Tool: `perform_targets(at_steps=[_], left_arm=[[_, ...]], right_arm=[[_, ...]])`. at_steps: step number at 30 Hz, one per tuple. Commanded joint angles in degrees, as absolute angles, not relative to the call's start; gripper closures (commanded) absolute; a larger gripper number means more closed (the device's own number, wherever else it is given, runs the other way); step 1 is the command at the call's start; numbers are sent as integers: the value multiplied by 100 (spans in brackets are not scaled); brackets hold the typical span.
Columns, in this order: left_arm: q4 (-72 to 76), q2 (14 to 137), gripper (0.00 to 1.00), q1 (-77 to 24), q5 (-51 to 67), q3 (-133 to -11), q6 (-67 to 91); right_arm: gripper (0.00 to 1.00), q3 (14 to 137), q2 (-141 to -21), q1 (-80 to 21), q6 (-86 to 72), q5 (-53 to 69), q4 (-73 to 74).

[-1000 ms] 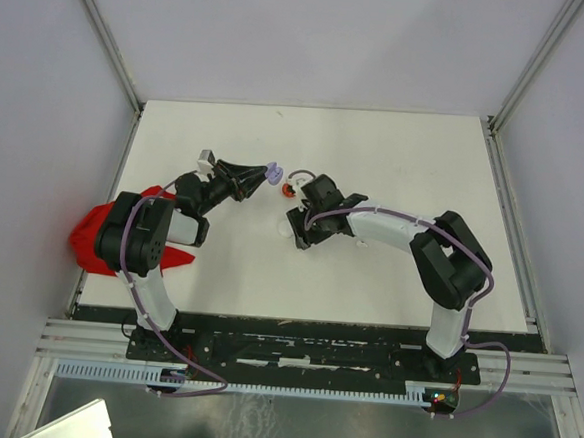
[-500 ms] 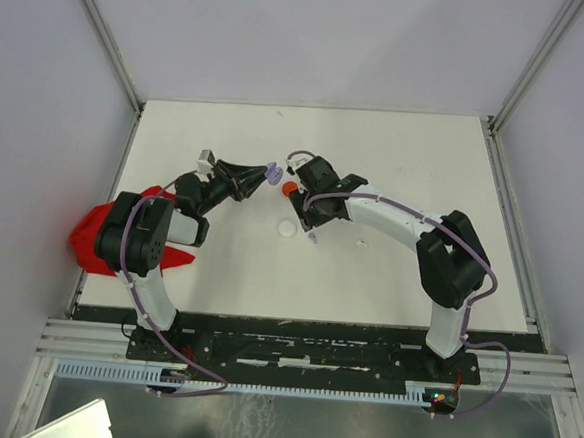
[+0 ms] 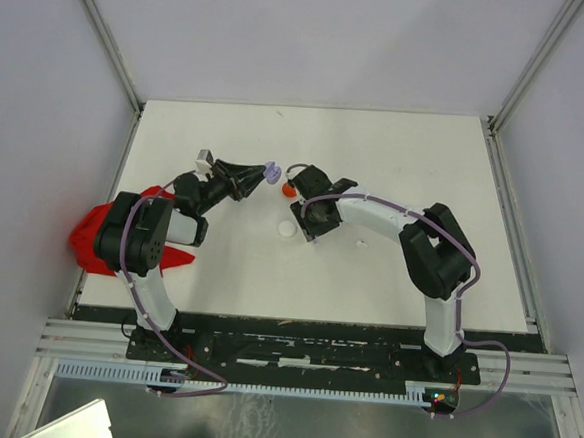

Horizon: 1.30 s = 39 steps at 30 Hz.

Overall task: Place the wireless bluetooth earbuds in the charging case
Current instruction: Pick up the earbud from the center of the board.

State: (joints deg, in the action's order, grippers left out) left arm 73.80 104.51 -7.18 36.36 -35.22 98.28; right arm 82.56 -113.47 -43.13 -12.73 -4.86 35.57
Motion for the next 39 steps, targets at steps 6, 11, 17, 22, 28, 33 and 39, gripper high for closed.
perform_targets(at_steps=[6, 11, 17, 22, 28, 33, 39], left_arm=[[7602, 10235, 97, -628, 3762, -3596, 9639], [7622, 10197, 97, -568, 3784, -3552, 9650], [7646, 10173, 97, -519, 3788, -3494, 9659], [7682, 10178, 97, -497, 3797, -3474, 9668], [7707, 10186, 97, -485, 3797, -3454, 9686], [7723, 10195, 97, -479, 3797, -3454, 9694], [7734, 10200, 97, -474, 3797, -3446, 9701]], right_arm=[[48, 8520, -11619, -4351, -1340, -519, 3464], [48, 8560, -11723, -4351, -1362, -477, 3419], [50, 8647, -11829, -4351, -1405, -472, 3419], [52, 8675, -11880, -4351, -1458, -501, 3410], [56, 8684, -11925, -4351, -1485, -532, 3427], [59, 8683, -11941, -4348, -1528, -554, 3420], [61, 8761, -12003, -4333, -1560, -554, 3445]])
